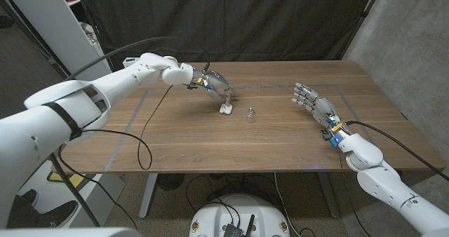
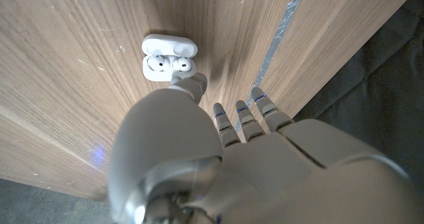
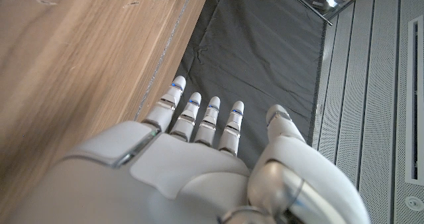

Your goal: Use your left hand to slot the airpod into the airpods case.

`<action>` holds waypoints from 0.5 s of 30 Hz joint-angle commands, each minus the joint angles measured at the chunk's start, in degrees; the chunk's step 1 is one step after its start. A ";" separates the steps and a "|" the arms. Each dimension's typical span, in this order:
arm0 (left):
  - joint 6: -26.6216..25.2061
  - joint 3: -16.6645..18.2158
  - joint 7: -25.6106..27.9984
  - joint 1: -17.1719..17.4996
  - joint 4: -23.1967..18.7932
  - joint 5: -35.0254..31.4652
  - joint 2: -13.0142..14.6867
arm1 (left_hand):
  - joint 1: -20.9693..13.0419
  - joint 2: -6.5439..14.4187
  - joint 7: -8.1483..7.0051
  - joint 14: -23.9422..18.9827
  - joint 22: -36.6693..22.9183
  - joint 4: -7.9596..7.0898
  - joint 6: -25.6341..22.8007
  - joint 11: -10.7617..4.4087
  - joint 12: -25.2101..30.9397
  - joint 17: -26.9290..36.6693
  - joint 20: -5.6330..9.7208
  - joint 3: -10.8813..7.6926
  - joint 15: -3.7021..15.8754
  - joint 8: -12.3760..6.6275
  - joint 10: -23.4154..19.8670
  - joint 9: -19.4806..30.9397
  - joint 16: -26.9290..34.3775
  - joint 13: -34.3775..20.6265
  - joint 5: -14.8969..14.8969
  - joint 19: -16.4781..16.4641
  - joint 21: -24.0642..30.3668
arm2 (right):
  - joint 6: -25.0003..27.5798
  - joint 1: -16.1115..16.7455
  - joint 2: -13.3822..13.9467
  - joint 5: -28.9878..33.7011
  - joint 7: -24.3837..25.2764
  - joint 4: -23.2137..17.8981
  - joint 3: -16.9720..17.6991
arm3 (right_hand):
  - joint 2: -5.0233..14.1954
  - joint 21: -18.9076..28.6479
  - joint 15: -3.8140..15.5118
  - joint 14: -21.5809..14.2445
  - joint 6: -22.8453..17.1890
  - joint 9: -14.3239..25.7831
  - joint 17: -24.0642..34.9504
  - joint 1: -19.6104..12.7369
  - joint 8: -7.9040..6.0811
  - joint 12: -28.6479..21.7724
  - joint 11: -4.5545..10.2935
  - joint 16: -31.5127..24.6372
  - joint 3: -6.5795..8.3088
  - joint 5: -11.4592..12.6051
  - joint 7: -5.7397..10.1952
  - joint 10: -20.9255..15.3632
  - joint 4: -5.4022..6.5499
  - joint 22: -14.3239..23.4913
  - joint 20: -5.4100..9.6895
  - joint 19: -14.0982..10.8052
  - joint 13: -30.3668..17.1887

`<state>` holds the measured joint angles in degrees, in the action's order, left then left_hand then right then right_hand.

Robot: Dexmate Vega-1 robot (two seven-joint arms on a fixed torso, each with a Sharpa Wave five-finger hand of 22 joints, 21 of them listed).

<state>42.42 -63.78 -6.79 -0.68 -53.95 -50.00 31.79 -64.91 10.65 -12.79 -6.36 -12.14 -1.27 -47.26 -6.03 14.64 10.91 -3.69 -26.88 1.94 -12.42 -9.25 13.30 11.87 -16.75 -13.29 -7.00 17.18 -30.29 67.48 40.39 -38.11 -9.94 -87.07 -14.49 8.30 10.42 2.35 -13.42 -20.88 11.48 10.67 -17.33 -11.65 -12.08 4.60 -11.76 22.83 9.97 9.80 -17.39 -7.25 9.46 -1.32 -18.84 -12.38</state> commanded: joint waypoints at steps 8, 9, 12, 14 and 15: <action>-0.92 -2.07 -3.74 -0.75 0.62 0.75 -1.09 | 0.72 -0.29 0.05 -0.51 -0.12 0.25 -1.14 -0.66 0.32 -0.03 -0.04 -0.63 4.28 0.01 -0.65 0.06 -0.08 0.06 0.31 -0.33 0.34 | -0.85 0.81 -0.22 -0.89 -0.21 0.33 0.58 | 0.12 0.36 5.91 -0.07 -0.40 0.05 -0.03 0.48 0.16 0.10 -0.04 0.20 0.24 0.24 -0.20 -0.30 0.13 0.21 0.03 0.08 -0.16; -1.10 -2.11 -3.91 -0.71 0.39 0.66 -0.99 | 0.76 -0.32 0.05 -0.54 -0.12 0.30 -1.28 -0.62 0.34 -0.04 -0.02 -0.67 4.30 -0.03 -0.71 0.06 -0.10 0.07 0.31 -0.35 0.36 | -0.96 0.77 -0.20 -0.89 -0.41 0.47 0.57 | 0.11 0.35 5.91 -0.06 -0.42 0.05 -0.03 0.50 0.15 0.11 0.10 0.20 0.23 0.24 -0.21 -0.28 0.14 0.21 0.00 0.11 -0.16; -1.35 -2.13 -4.68 -0.63 -0.05 0.84 -0.82 | 0.85 -0.42 0.06 -0.70 -0.14 0.45 -1.72 -0.66 0.37 -0.09 -0.04 -0.75 4.45 -0.16 -0.78 0.04 -0.11 0.07 0.31 -0.29 0.38 | -1.01 0.69 -0.15 -0.95 -0.73 0.66 0.55 | 0.13 0.33 5.90 -0.03 -0.34 0.05 0.01 0.61 0.19 0.10 0.02 0.20 0.21 0.23 -0.20 -0.32 0.21 0.21 0.02 0.17 -0.16; -1.55 -2.07 -5.01 -0.48 -0.50 0.91 -0.62 | 0.93 -0.50 0.06 -0.75 -0.14 0.58 -2.06 -0.54 0.44 -0.13 0.00 -0.83 4.49 -0.25 -0.98 0.03 -0.15 0.08 0.31 -0.28 0.41 | -0.99 0.65 -0.19 -1.01 -0.73 0.69 0.57 | 0.12 0.34 5.92 -0.04 -0.35 0.05 0.00 0.62 0.19 0.09 -0.11 0.20 0.22 0.23 -0.19 -0.33 0.21 0.21 0.00 0.15 -0.16; -1.63 -2.02 -4.78 -0.39 -0.69 0.81 -0.52 | 0.95 -0.51 0.06 -0.77 -0.15 0.61 -2.14 -0.50 0.45 -0.14 -0.04 -0.84 4.48 -0.27 -1.02 0.02 -0.16 0.08 0.31 -0.26 0.41 | -0.87 0.68 -0.23 -1.11 -0.61 0.60 0.61 | 0.11 0.34 5.90 -0.05 -0.33 0.05 -0.01 0.64 0.19 0.10 -0.41 0.21 0.23 0.24 -0.21 -0.31 0.21 0.21 -0.03 0.15 -0.16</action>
<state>41.71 -65.26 -9.52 -1.26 -53.51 -49.17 30.97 -64.39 10.25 -12.70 -6.67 -12.14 -0.78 -48.83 -6.63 14.86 10.65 -3.69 -27.36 2.26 -12.43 -9.85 13.31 11.87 -16.47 -13.29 -6.99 17.17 -31.00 68.09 40.26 -38.68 -10.15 -86.76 -14.09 8.53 10.42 2.35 -13.43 -20.88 11.48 10.67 -17.11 -11.65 -12.08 4.60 -11.76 22.83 9.97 9.80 -17.39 -7.25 9.46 -1.32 -18.84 -12.38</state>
